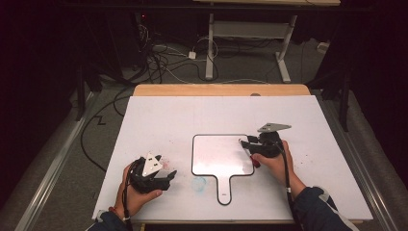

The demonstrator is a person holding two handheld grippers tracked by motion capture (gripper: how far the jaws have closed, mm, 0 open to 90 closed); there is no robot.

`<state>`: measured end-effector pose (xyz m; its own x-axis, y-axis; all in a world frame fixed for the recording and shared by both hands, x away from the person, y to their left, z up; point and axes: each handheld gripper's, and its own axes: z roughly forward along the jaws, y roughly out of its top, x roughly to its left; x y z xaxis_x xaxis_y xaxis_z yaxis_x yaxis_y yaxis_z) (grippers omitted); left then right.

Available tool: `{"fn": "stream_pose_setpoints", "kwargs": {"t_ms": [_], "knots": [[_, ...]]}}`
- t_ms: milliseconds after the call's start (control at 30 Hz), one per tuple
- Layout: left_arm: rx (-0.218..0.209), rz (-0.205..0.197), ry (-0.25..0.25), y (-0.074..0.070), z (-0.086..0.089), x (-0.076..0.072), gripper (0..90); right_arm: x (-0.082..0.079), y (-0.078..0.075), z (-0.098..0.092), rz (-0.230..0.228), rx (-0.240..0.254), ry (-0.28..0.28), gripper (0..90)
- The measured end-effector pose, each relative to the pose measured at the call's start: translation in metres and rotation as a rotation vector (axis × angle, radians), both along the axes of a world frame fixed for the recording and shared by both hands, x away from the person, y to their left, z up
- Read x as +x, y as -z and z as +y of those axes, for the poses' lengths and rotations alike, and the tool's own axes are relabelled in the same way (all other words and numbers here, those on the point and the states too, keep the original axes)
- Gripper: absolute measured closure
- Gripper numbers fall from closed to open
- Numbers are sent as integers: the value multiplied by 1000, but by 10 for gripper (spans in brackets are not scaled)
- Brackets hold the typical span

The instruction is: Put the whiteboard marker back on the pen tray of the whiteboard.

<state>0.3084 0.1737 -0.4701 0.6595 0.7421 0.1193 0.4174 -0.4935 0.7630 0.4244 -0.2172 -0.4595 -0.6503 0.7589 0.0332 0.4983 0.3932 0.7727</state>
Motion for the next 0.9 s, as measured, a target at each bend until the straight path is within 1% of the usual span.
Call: {"fn": "stream_pose_setpoints", "kwargs": {"t_ms": [33,67,133,167,300,333,400,533,633,700,767,833,900], "knots": [[1,1,2,0,-1,0,241,-1,1,5,-15,-58,-3,574],[4,4,5,1,-1,0,241,-1,3,8,-22,-91,-14,568],[12,5,8,1,-2,0,241,1,7,11,-37,-152,-6,565],[14,6,9,1,-2,0,241,2,9,10,-40,-167,1,570],[15,9,8,2,-2,0,241,3,8,0,-42,-162,49,585],[15,9,7,2,-2,0,241,3,8,-3,-41,-152,53,586],[14,8,9,2,-2,0,241,4,8,-7,-34,-152,58,586],[16,4,11,1,-2,0,241,3,9,-8,-16,-131,44,582],[15,3,13,1,-1,0,241,1,9,-9,-19,-139,35,584],[15,5,15,1,-1,0,241,1,9,-11,-16,-137,10,585],[17,6,16,1,-1,0,241,0,8,-13,-19,-144,2,583],[13,4,16,1,-1,0,241,0,9,-15,-7,-125,-3,558],[11,4,14,0,-1,-1,241,0,9,-16,-1,-122,-1,549]]}}
